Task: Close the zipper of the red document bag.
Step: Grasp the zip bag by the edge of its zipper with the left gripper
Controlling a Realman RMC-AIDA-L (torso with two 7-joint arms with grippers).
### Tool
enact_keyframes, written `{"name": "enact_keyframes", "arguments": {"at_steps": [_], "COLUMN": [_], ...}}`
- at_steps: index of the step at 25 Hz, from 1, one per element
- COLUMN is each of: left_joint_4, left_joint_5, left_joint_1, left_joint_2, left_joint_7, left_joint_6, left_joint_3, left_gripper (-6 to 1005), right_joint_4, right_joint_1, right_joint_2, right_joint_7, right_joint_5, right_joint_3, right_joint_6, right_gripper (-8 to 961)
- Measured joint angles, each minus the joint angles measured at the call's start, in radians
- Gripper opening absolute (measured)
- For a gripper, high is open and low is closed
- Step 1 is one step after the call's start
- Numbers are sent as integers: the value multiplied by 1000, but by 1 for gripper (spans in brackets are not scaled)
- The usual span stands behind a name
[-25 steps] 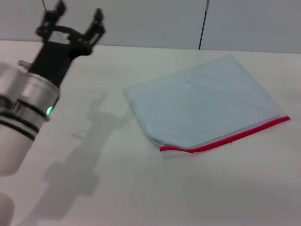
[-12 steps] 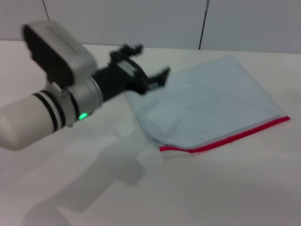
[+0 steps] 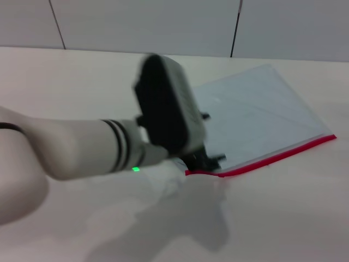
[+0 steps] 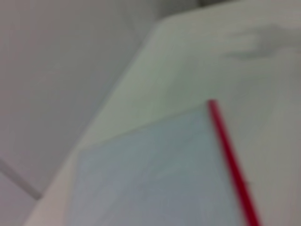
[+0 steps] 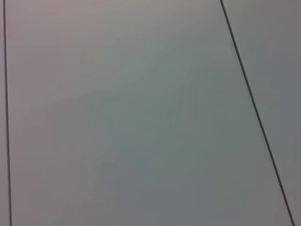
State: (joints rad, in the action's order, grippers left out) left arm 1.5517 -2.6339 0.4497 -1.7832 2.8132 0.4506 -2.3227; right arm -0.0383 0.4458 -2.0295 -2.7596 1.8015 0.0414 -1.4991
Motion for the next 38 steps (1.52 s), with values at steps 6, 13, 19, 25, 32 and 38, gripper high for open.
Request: {"name": "enact_keyframes", "arguments": {"at_steps": [6,13,19,25,32,38], "left_joint_4": [33,0,-62,-102,-162,-197], "left_joint_5": [-1,-4,-24,-34,-105,-106], "left_joint_1": [0,-3,6,7,-1,1], "left_joint_2": [-128,-189,-206,-211,-237,-238], "left_joint_7": [-170,-266,-269,-287,-294,-295], "left_joint_6": [292,377,377,341,280,231], "left_joint_3": [71,108,129,129,129,136], "left_gripper": [889,890,890,889,889,890], "right_joint_4": [-1,-2,-3,-3,-2,-3], "right_joint_1": [1,3,5,5,5,6], "right_joint_2": [0,0,0,0,0,0], "right_joint_7": [0,0,0,0,0,0], "right_joint_5": [0,1,-1,-1,-1,-2], "right_joint_3": [0,0,0,0,0,0], "right_joint_6": [0,-1,0,-1,-1,-2], "right_gripper": [803,803,803,803,803,803]}}
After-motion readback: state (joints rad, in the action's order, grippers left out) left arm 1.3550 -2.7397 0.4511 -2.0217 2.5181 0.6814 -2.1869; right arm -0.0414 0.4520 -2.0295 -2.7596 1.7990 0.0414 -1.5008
